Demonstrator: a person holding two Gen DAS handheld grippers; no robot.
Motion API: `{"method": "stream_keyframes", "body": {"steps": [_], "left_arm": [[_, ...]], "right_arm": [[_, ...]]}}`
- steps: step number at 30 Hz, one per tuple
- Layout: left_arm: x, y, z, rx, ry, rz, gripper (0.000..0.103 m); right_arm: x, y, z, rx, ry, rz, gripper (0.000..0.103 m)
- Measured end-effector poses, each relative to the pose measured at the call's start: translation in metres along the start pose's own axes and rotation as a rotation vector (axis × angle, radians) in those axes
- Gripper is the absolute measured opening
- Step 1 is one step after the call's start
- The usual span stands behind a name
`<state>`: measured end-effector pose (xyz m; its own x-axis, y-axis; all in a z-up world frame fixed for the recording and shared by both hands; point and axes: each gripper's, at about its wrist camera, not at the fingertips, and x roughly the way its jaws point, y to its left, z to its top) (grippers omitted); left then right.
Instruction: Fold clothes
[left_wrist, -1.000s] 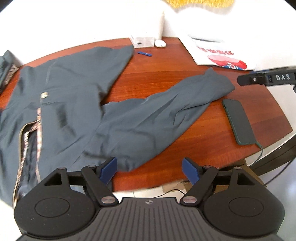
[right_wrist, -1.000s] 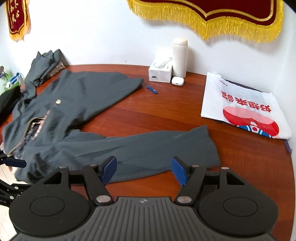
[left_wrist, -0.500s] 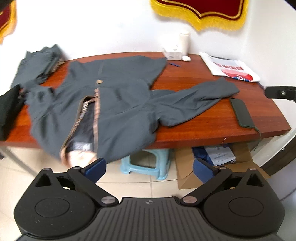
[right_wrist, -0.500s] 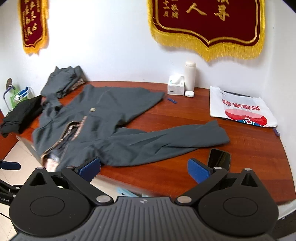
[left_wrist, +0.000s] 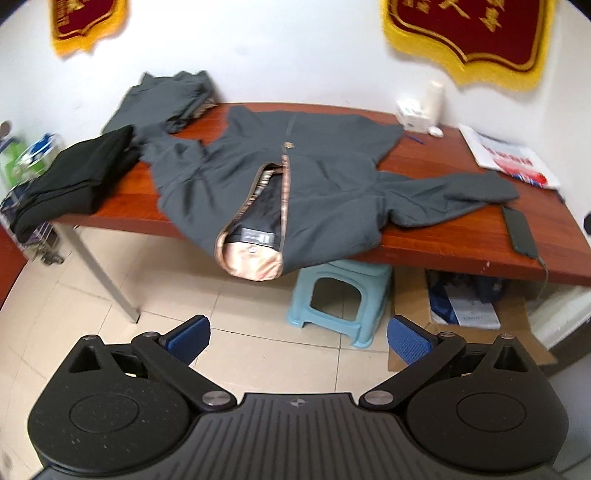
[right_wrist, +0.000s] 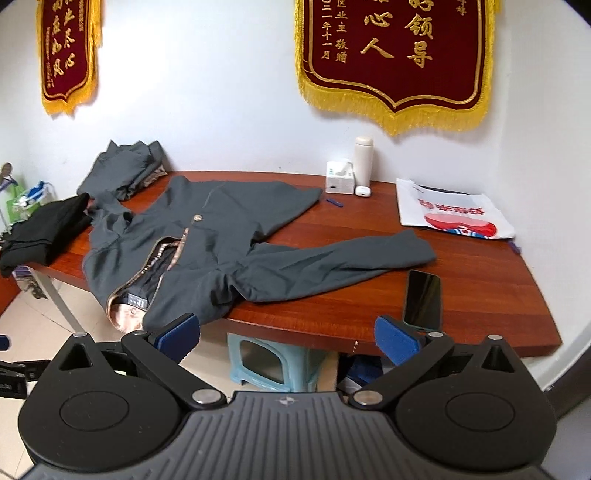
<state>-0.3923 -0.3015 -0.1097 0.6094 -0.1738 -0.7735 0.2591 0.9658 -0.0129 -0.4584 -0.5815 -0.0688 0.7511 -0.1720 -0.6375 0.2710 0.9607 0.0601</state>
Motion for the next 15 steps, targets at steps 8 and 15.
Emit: {"method": "stream_keyframes", "body": {"steps": [8,15], "left_arm": [[-0.015,0.023,-0.002,-0.104,0.015,0.058,0.103],[-0.015,0.031,0.000,-0.014,0.013,0.168,0.103]], "right_arm": [[-0.012,0.021,0.000,-0.008,-0.013,0.039,0.102],[-0.012,0.053,-0.006,-0.138,-0.006,0.070,0.102]]}}
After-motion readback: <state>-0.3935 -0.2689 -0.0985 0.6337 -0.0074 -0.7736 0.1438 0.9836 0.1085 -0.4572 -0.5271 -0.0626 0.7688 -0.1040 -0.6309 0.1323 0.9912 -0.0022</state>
